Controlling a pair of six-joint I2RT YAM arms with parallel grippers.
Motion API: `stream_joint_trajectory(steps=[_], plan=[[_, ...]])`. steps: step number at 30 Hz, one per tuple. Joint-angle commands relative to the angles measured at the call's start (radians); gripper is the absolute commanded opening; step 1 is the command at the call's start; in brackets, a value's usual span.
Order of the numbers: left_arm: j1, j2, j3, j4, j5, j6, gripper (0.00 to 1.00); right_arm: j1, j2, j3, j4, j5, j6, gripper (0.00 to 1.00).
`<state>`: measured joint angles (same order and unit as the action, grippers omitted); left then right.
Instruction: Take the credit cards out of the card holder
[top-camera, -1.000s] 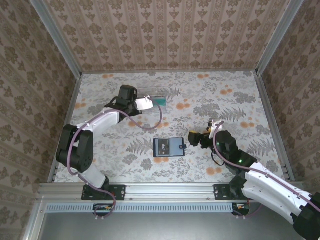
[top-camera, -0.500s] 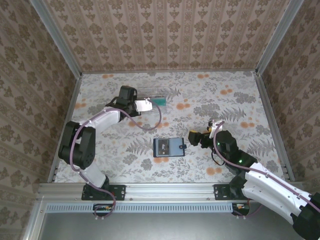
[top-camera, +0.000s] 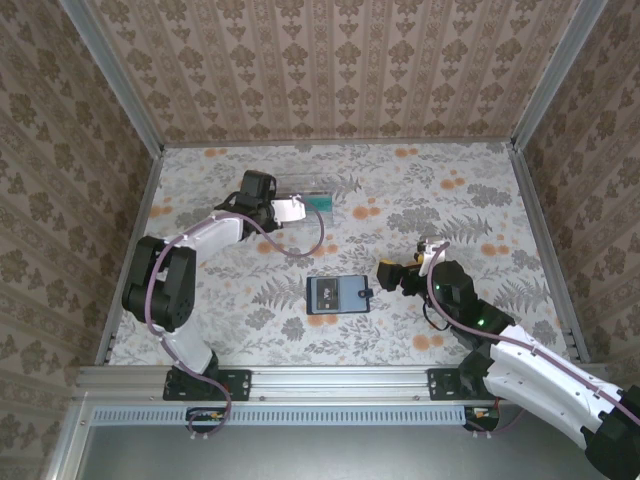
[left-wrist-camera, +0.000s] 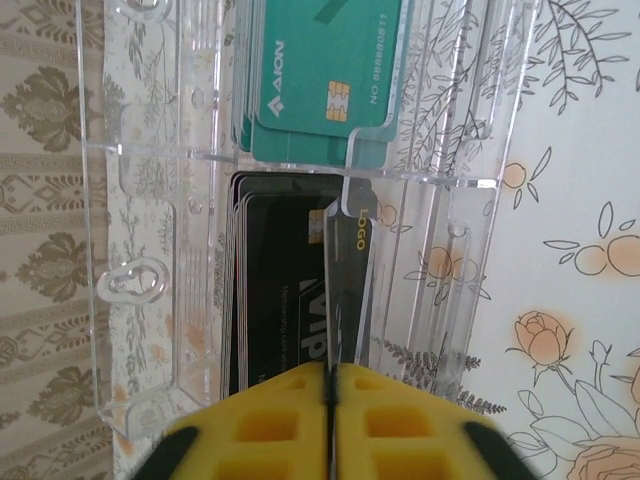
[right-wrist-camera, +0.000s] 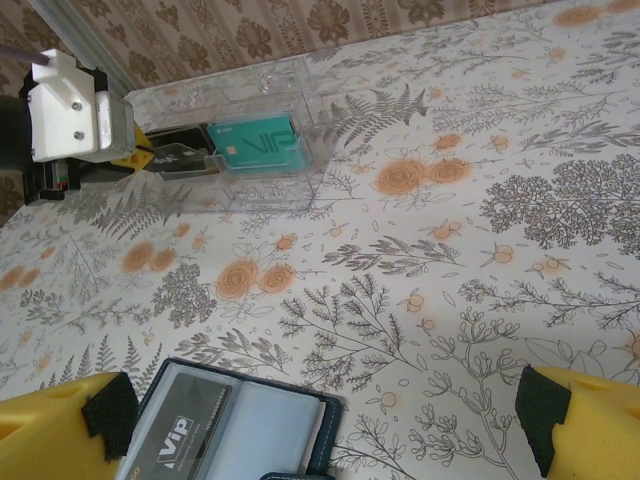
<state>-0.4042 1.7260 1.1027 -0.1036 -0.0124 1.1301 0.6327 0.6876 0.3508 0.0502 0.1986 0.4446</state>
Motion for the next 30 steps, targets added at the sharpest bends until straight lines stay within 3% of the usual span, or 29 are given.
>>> stream_joint_trajectory(steps=[1,6,10,25,30], plan=[[0.007,0.030,0.040,0.018,-0.027,-0.001,0.25,-0.007,0.001,-0.015,0.023,-0.013,0.005,1.00],[0.009,0.042,0.057,0.040,-0.056,-0.006,0.27,-0.008,0.001,-0.015,0.023,-0.015,0.007,1.00],[0.010,0.052,0.064,0.049,-0.069,-0.004,0.14,-0.010,0.004,-0.016,0.023,-0.018,0.007,1.00],[0.014,0.026,0.076,-0.118,0.042,-0.069,0.16,-0.014,-0.005,-0.015,0.017,-0.022,0.008,1.00],[0.014,0.005,0.051,-0.119,0.045,-0.073,0.01,-0.015,-0.005,-0.013,0.017,-0.024,0.009,1.00]])
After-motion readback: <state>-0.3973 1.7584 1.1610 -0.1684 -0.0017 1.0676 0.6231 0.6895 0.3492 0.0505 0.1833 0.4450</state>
